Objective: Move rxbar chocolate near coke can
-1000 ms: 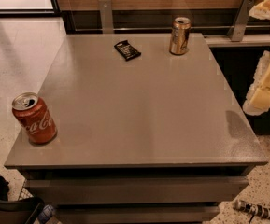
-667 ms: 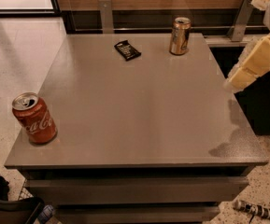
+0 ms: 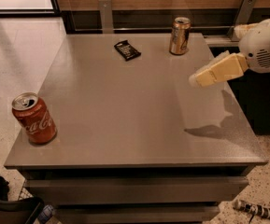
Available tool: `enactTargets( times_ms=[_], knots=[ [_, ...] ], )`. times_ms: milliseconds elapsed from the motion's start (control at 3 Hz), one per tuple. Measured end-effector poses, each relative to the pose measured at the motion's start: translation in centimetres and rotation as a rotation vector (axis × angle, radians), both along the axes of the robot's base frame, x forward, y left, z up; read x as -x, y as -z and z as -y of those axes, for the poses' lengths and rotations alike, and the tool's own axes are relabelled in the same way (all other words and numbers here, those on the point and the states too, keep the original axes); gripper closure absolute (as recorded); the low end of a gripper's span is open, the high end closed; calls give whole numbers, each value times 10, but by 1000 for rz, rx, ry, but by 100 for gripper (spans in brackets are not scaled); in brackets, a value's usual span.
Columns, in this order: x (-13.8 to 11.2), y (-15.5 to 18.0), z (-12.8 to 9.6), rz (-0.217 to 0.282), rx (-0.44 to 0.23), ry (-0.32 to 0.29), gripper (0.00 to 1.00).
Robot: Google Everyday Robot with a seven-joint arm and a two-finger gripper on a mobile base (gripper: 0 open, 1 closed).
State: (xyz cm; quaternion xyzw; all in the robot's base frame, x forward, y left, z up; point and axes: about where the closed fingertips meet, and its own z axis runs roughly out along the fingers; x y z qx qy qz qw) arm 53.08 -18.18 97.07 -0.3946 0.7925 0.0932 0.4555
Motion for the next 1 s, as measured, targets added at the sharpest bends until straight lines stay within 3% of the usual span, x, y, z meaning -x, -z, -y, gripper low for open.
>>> enactTargets(
  times_ms=[333,667,1000],
  knots=[
    [-31,-2,-18,148,-156,27,0],
    [-39,-16,-21,198,-153,49,0],
    [-37,-15,-22,189,-150,41,0]
  ],
)
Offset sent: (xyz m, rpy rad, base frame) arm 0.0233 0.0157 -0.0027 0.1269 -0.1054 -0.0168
